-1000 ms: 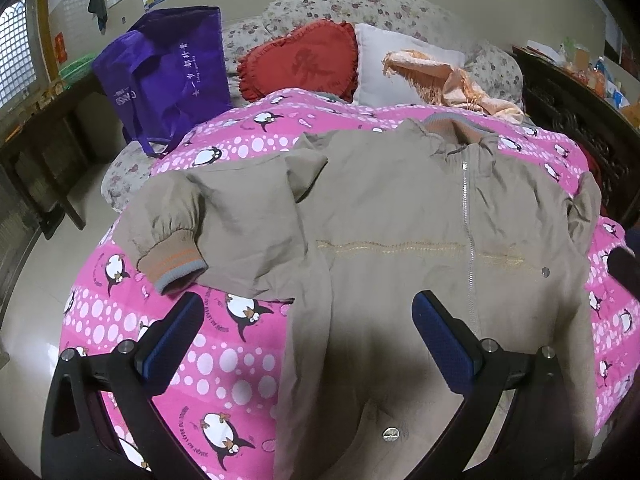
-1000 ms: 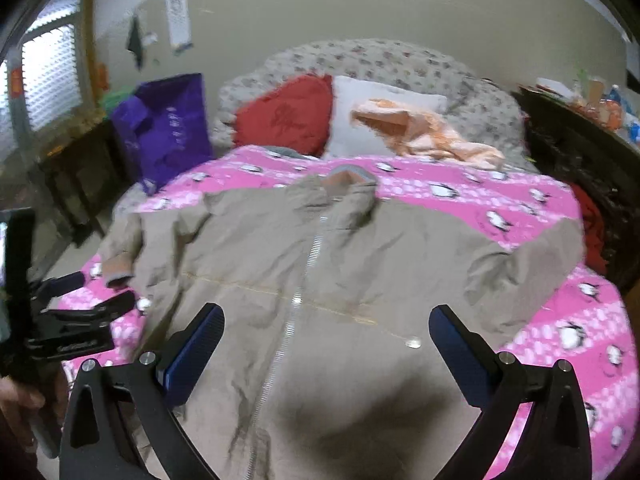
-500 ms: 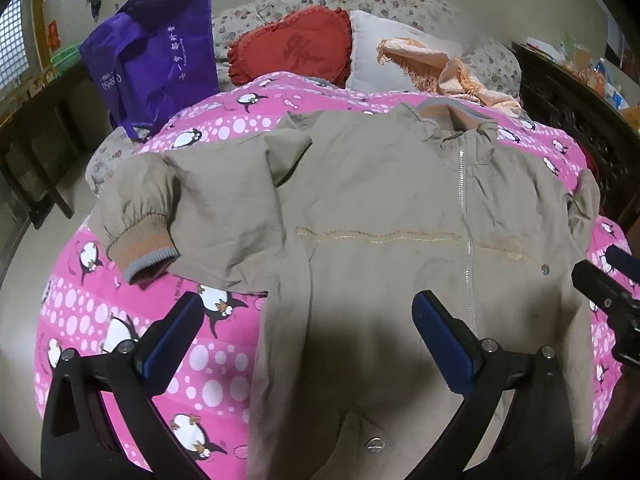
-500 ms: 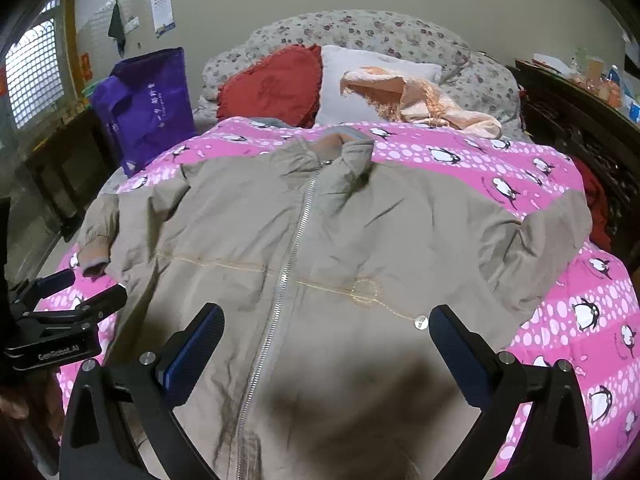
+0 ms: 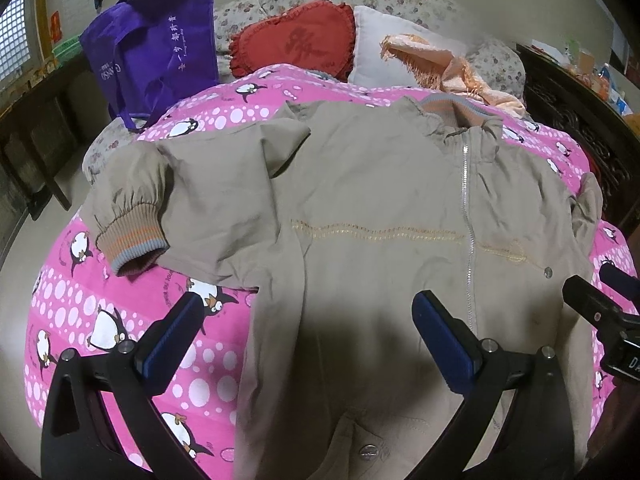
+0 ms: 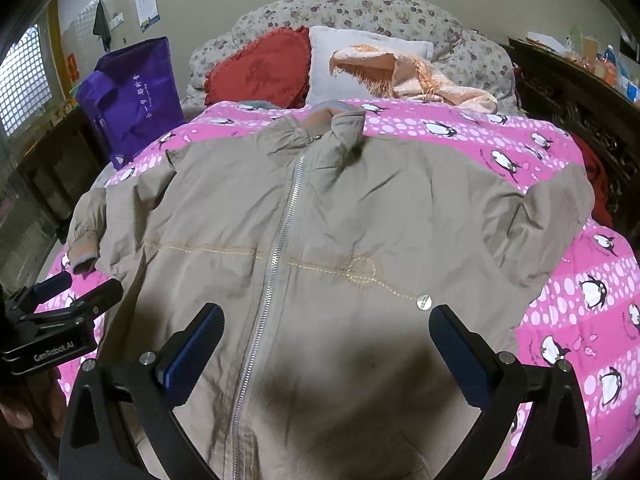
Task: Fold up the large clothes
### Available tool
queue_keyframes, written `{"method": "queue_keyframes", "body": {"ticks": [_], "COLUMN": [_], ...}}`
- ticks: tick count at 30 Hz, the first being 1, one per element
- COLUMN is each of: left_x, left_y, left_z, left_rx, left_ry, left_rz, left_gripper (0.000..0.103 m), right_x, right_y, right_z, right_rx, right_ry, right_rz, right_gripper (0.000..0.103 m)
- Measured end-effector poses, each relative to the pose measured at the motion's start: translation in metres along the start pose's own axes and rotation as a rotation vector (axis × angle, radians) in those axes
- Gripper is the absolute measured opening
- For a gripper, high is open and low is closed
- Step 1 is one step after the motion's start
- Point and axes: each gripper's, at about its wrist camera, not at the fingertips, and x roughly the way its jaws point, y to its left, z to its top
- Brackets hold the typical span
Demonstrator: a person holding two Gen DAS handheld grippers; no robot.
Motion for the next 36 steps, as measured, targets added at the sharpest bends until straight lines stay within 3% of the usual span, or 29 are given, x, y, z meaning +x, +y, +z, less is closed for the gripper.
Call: {"method": "queue_keyframes", "body": {"ticks": [36], "left_x": [0.01], "left_y": [0.005], "left_z": [-0.005], "left_rx": [-0.01], "left_ry": [0.023], "left_rz": [0.022], "left_gripper": [0.103], "right_x": [0.019], "right_y": [0.009], "right_z": [-0.002], "right_rx": [0.008], "right_ry": [0.066], "right_rz": [0.021], "right_gripper": [0.103]}}
